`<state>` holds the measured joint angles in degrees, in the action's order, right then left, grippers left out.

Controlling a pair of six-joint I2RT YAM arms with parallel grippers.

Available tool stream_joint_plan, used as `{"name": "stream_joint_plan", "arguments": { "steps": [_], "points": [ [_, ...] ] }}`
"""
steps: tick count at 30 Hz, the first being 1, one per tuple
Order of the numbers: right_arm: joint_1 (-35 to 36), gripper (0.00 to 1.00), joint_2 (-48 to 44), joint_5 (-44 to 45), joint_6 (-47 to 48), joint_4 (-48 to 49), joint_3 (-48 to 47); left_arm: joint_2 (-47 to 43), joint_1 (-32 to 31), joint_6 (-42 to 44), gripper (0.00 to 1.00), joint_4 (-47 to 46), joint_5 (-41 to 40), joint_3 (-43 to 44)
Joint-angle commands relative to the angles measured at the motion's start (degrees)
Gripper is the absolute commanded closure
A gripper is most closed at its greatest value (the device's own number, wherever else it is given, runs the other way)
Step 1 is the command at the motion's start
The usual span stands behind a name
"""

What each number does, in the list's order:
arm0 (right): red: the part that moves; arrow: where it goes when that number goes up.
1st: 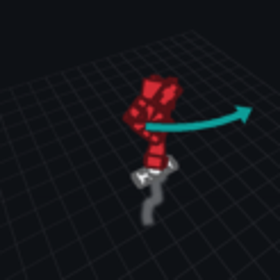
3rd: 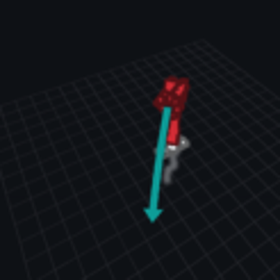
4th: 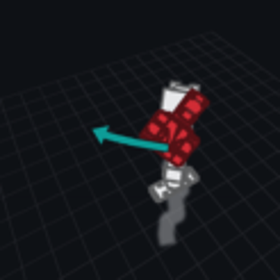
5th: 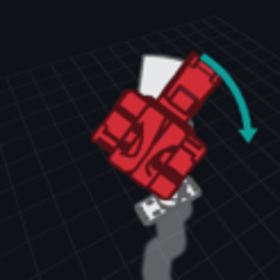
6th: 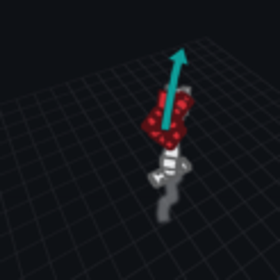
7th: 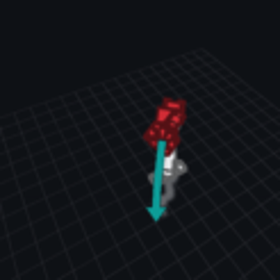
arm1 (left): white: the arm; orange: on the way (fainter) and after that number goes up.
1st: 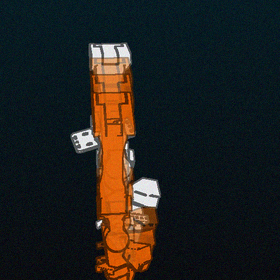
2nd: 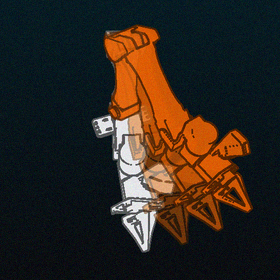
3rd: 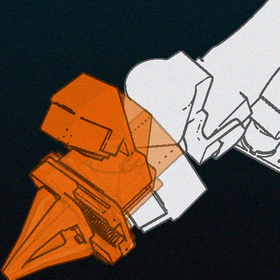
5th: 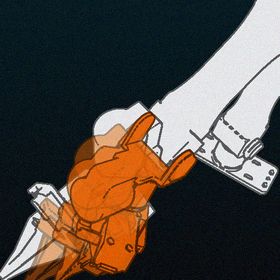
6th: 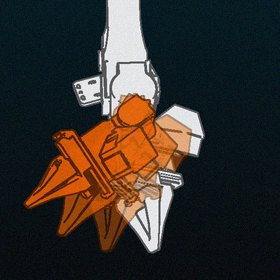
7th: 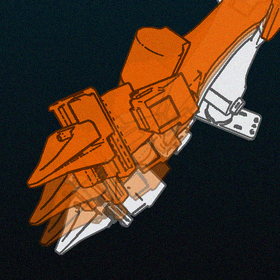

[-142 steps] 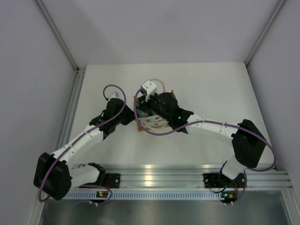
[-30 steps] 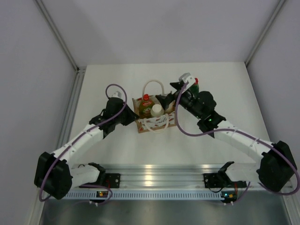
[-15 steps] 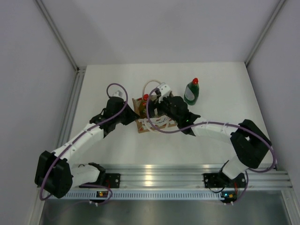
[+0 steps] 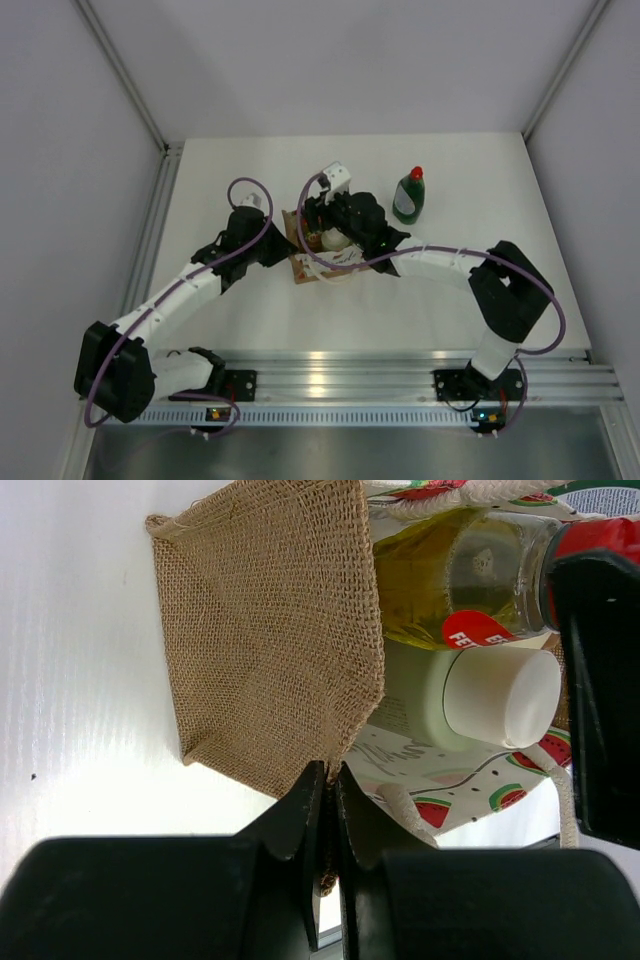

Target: Take the personal care products out of the canvas bag

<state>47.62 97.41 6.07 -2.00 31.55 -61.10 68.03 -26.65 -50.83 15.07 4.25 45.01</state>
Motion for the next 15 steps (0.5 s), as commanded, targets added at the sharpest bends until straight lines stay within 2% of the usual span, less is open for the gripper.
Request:
{"name": "stream_joint_plan", "arguments": {
  "steps": [1,6,15],
  "points": [
    [0.90,0.37,1.47,-0.09,-0.20,4.39,-2.62,0.52,-0.15,0.73,0.92,-1.01,1.29,1.57],
    [0.99,0.43,2.79,-0.09,-0.55,5.89,-2.09,0.70,-0.15,0.73,0.92,-1.01,1.55,1.83],
    [0.99,0.60,3.93,-0.44,0.42,8.35,-1.65,0.52,-0.07,0.73,0.92,-1.01,1.37,1.39]
  ]
}}
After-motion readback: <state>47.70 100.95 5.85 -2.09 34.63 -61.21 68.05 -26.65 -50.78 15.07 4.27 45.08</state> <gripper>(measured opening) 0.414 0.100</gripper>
